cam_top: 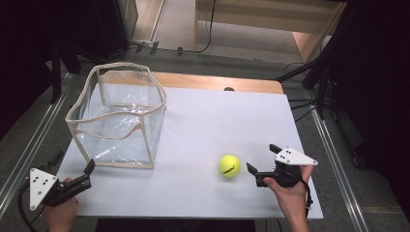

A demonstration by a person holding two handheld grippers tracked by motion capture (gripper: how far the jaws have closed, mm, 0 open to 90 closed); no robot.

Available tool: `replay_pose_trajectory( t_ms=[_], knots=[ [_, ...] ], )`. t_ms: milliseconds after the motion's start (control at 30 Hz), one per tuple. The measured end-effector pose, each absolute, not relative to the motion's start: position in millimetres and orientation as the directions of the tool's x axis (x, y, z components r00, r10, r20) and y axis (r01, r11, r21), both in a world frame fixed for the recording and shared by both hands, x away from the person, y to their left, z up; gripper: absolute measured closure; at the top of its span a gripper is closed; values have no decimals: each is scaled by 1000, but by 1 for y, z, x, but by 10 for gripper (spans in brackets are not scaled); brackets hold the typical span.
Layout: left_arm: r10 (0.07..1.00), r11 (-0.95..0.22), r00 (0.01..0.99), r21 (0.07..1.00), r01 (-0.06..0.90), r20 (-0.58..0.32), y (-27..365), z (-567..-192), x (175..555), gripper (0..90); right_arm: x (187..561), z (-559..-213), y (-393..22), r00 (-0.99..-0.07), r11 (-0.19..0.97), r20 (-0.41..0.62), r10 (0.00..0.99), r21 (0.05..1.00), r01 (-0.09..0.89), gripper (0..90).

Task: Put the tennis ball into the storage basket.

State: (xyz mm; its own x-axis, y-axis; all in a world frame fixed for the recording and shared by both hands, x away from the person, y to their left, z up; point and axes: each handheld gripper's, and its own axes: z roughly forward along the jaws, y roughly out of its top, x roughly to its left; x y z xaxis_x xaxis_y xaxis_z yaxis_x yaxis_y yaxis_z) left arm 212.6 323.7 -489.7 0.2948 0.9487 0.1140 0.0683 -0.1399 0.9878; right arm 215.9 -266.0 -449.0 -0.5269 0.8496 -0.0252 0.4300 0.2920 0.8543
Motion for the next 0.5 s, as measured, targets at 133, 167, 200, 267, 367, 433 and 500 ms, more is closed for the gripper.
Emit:
replay_pose_trajectory(
  t_ms=[133, 167, 200, 267, 367, 433, 500],
  knots=[
    [949, -140, 295, 988, 68, 114, 324, -490, 213, 69, 222, -449, -258, -564, 322, -9, 826, 829, 458, 0],
    [949, -140, 295, 988, 68, 114, 324, -490, 213, 69, 222, -449, -258, -564, 322, -9, 826, 829, 458, 0],
    [949, -139, 295, 988, 68, 113, 324, -490, 213, 69, 225, -450, -254, -583, 341, -5, 812, 815, 468, 0],
    [949, -139, 296, 988, 68, 113, 324, -490, 213, 69, 228, -451, -250, -598, 363, -2, 801, 797, 484, 0],
    [949, -139, 295, 988, 68, 113, 324, -490, 213, 69, 233, -452, -245, -621, 383, 15, 784, 776, 501, 0],
    [949, -139, 295, 988, 68, 114, 324, -490, 213, 69, 236, -454, -240, -636, 407, 16, 772, 756, 513, 0],
    [949, -139, 295, 988, 67, 113, 324, -490, 213, 69, 239, -455, -236, -647, 428, 20, 762, 735, 526, 0]
  ],
)
